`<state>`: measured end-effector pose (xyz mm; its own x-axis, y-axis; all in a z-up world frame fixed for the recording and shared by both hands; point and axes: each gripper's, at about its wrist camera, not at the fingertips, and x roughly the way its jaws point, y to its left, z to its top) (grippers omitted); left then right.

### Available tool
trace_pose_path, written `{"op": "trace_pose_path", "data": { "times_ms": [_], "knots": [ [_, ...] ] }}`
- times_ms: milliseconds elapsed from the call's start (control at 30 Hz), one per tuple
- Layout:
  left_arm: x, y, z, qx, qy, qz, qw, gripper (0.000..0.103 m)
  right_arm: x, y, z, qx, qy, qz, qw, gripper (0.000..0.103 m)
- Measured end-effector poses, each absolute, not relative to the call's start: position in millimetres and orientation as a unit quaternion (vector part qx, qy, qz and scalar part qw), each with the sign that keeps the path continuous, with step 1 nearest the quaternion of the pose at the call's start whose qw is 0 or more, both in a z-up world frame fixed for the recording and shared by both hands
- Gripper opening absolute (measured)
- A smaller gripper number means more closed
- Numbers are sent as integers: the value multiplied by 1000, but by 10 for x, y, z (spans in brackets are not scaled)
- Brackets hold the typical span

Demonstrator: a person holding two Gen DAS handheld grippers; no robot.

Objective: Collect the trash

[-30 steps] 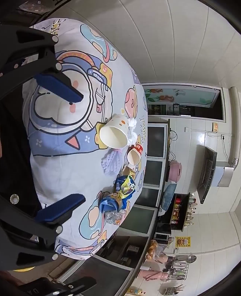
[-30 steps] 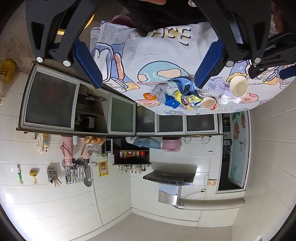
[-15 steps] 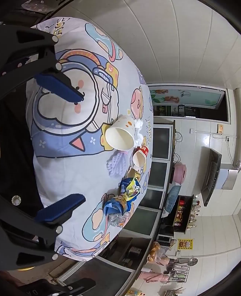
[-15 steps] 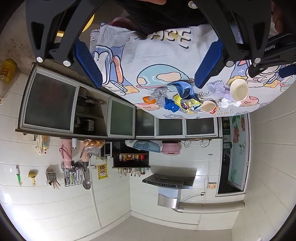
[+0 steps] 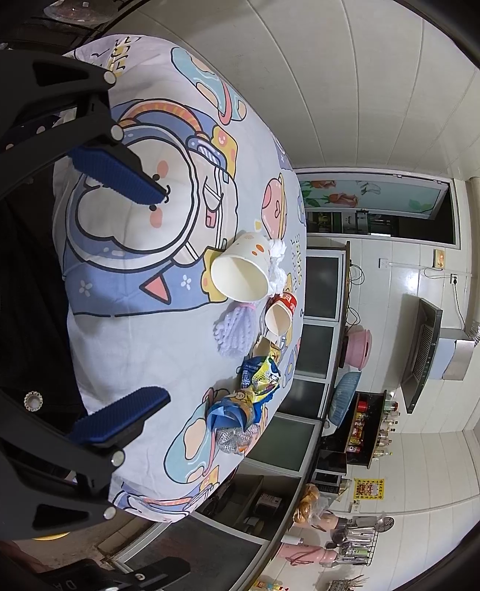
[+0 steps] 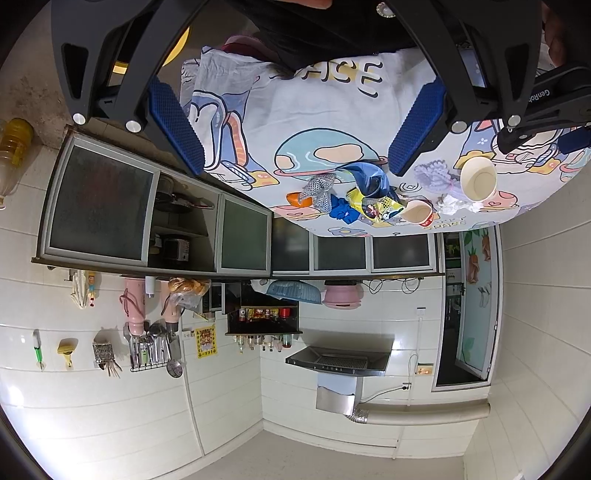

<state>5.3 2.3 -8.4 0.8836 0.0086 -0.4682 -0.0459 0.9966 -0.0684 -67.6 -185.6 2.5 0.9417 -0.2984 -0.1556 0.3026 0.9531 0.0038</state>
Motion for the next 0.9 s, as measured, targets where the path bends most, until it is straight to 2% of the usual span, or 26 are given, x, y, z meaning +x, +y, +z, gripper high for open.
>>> {"op": "trace_pose_path", "data": {
  "times_ms": [900],
  "knots": [
    [47, 31, -86, -39, 239, 15, 970, 95, -692, -1863, 39, 14, 75, -154, 985, 95]
  ]
}}
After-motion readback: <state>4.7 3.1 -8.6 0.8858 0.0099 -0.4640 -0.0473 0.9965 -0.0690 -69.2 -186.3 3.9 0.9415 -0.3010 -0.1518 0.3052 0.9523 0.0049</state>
